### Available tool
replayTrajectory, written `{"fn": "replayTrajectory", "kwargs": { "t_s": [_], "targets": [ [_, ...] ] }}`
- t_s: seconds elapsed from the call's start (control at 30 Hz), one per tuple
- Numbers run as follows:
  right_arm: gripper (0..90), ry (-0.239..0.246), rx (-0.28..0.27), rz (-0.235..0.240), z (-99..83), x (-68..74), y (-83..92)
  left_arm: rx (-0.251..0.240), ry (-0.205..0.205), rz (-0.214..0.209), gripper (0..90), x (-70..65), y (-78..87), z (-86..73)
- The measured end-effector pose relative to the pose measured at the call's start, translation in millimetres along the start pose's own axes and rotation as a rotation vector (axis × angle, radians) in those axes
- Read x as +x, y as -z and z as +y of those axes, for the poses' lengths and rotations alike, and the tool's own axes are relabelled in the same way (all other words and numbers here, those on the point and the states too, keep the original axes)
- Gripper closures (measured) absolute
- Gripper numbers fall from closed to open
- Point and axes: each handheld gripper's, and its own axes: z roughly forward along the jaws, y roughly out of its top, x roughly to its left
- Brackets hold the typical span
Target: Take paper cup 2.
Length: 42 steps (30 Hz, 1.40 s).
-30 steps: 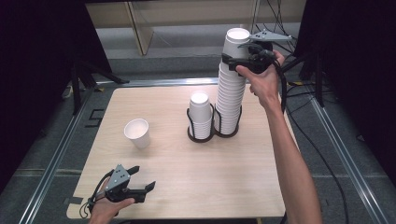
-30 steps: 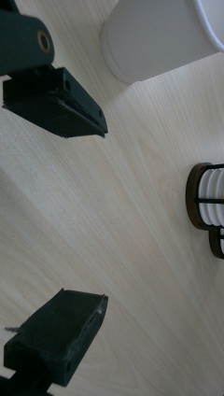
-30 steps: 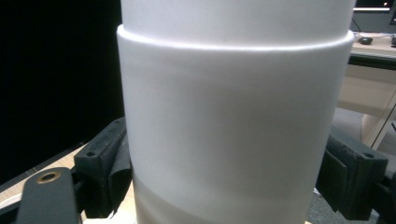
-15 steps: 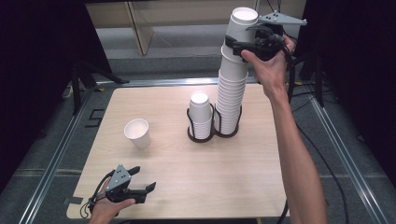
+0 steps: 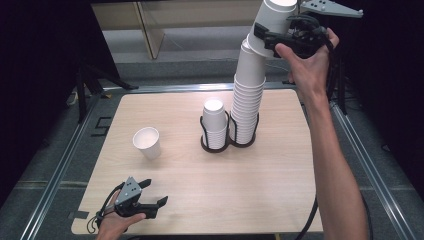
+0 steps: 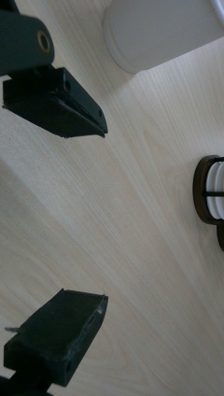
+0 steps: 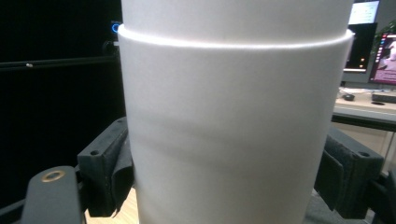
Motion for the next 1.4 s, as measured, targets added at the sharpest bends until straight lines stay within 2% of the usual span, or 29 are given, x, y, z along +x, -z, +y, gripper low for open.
{"fn": "replayTrajectory", "kwargs": {
  "t_s": [0.07, 0.13, 0.17, 0.23, 0.3, 0.47, 0.5, 0.53, 0.63, 0.67, 0.7, 0.77, 0.83, 0.9, 0.93, 0.97, 1.0, 1.13, 1.17, 1.23, 1.27, 1.3, 1.33, 1.37, 1.4],
  "targets": [
    [18.3, 0.013, 0.002, 0.002, 1.2, -0.6, 6.9, 0.014, -0.019, 0.005, 14.8, 1.5, 1.1, 0.5],
    [18.3, 0.004, 0.001, 0.009, 0.3, 1.2, 14.9, 0.009, -0.005, 0.003, 14.8, 0.9, 0.9, 0.4],
    [18.3, 0.016, 0.002, 0.012, -1.2, 1.3, 19.2, 0.005, -0.003, 0.000, 14.8, 1.2, 0.9, 0.0],
    [18.4, 0.015, 0.023, 0.011, -6.3, 3.9, 27.0, 0.014, -0.020, 0.006, 14.8, 2.3, 1.4, 0.6],
    [18.4, 0.017, 0.030, 0.026, -13.5, 6.2, 34.6, 0.010, -0.009, 0.006, 14.8, 1.4, 0.4, 0.4],
    [18.4, 0.040, 0.054, 0.060, -38.6, 14.1, 52.8, 0.005, -0.002, 0.007, 14.8, 0.4, 0.2, 0.6],
    [18.5, 0.039, 0.067, 0.067, -44.7, 16.3, 55.2, 0.005, -0.016, 0.008, 14.8, 1.5, 0.1, 1.1],
    [18.5, 0.043, 0.072, 0.072, -50.8, 17.9, 57.8, 0.004, 0.000, 0.008, 14.8, 1.0, -0.3, 0.7],
    [18.5, 0.048, 0.076, 0.099, -68.1, 24.6, 65.7, -0.003, 0.005, 0.011, 14.8, 1.0, -0.9, 0.5],
    [18.5, 0.036, 0.078, 0.109, -74.1, 27.2, 67.9, -0.008, 0.016, 0.012, 14.8, 0.8, -1.4, 0.2],
    [18.5, 0.036, 0.078, 0.116, -79.9, 29.3, 69.7, -0.002, 0.003, 0.015, 14.8, 2.0, -1.3, 0.2],
    [18.5, 0.010, 0.093, 0.140, -92.6, 35.2, 72.5, -0.014, 0.018, 0.007, 14.8, 0.5, -2.3, 0.1],
    [18.5, 0.015, 0.099, 0.153, -105.4, 39.8, 72.6, -0.006, 0.015, 0.008, 14.8, 0.5, -1.7, 0.2],
    [18.5, 0.004, 0.109, 0.176, -118.8, 45.3, 71.4, -0.001, -0.012, 0.017, 14.8, 1.5, -1.2, 1.1],
    [18.5, -0.017, 0.122, 0.185, -125.4, 49.8, 70.5, -0.009, -0.006, 0.014, 14.8, 1.2, -1.9, 0.6],
    [18.5, 0.007, 0.129, 0.191, -131.0, 51.4, 69.0, -0.010, -0.004, 0.013, 14.8, 1.3, -2.1, 0.5],
    [18.6, 0.004, 0.134, 0.201, -136.8, 54.4, 67.1, -0.018, 0.019, 0.012, 14.8, 0.2, -2.7, -0.2],
    [18.6, 0.004, 0.153, 0.230, -158.2, 63.1, 58.4, -0.026, 0.018, 0.006, 14.8, 0.7, -3.3, -0.3],
    [18.6, -0.011, 0.164, 0.241, -163.5, 66.1, 56.4, -0.030, 0.019, 0.007, 14.8, 0.5, -3.6, -0.4],
    [18.6, -0.004, 0.169, 0.251, -173.0, 69.0, 52.2, -0.024, -0.015, 0.018, 14.8, 2.1, -2.8, 0.8],
    [18.6, -0.023, 0.176, 0.264, -177.8, 71.9, 50.5, -0.029, -0.017, 0.015, 14.8, 2.1, -3.1, 0.9],
    [18.5, -0.012, 0.176, 0.267, -182.1, 73.5, 48.4, -0.030, -0.019, 0.014, 14.8, 2.0, -3.0, 1.0],
    [18.5, -0.008, 0.195, 0.267, -185.6, 75.5, 47.7, -0.044, 0.010, 0.006, 14.8, 0.5, -3.8, 0.2],
    [18.6, 0.001, 0.189, 0.276, -189.8, 76.8, 45.4, -0.051, 0.016, 0.005, 14.8, -0.1, -4.0, 0.5],
    [18.6, -0.017, 0.200, 0.283, -193.3, 79.0, 44.6, -0.054, -0.013, 0.009, 14.8, 1.4, -3.8, 1.6]
  ]
}}
